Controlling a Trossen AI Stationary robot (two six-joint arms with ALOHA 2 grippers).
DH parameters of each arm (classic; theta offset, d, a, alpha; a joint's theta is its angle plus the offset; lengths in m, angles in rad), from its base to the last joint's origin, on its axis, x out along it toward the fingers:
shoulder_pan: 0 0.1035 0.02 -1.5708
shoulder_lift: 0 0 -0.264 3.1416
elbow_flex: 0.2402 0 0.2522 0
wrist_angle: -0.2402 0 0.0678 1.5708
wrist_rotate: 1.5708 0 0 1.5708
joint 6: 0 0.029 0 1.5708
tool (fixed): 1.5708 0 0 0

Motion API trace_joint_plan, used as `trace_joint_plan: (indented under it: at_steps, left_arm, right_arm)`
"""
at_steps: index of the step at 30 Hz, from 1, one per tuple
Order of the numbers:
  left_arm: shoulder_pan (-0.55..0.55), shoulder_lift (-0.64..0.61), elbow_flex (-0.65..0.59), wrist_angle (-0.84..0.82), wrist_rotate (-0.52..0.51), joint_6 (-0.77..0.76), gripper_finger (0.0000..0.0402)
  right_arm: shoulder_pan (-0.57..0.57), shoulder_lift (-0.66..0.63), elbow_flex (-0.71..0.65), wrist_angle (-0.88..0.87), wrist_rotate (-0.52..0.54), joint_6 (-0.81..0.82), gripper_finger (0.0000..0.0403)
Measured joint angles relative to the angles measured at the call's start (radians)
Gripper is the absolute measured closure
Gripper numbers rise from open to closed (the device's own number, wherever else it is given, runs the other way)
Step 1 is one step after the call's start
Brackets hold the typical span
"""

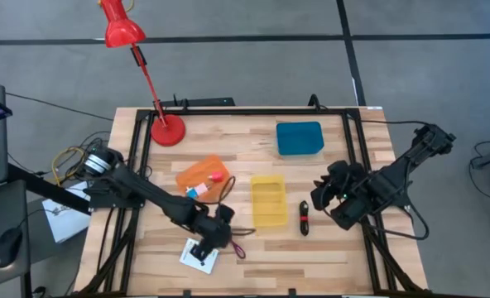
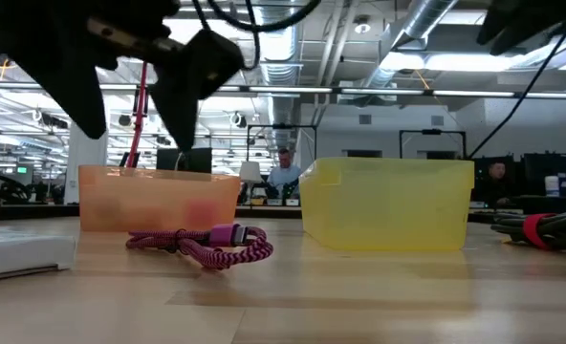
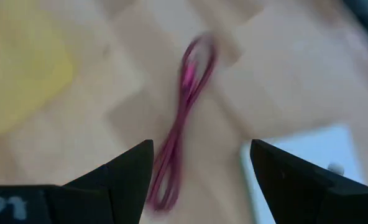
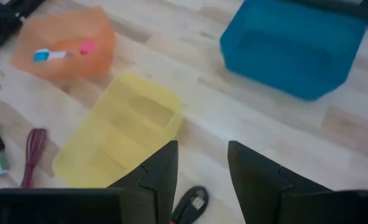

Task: Pick and place items into bin
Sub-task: Put the pink charger cable into the yellow bin

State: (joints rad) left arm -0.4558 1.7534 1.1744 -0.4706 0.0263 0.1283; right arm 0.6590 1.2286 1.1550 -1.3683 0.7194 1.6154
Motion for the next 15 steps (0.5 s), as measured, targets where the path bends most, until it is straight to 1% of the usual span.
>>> trace_joint_plan:
  at_steps: [2, 5, 9, 15]
  left_arm:
    - [-0.006, 0.016, 0.0, 0.068, 0.046, 0.024, 0.0143]
    - [-0.01, 0.028, 0.001, 0.138, 0.036, 0.056, 0.0143]
    - [0.004, 0.046, 0.002, 0.143, -0.005, 0.066, 0.0143]
    - [0.013, 0.154, 0.001, 0.148, -0.007, 0.054, 0.0143]
  right_arm:
    - [0.0, 0.001, -0.011, 0.017, -0.016, -0.01, 0.0269]
    - [0.0, 0.003, -0.012, 0.028, -0.018, -0.016, 0.027]
    - [0.0, 0.003, -0.012, 0.076, -0.016, -0.05, 0.0268]
    - [0.0, 0.003, -0.012, 0.161, -0.015, -0.143, 0.027]
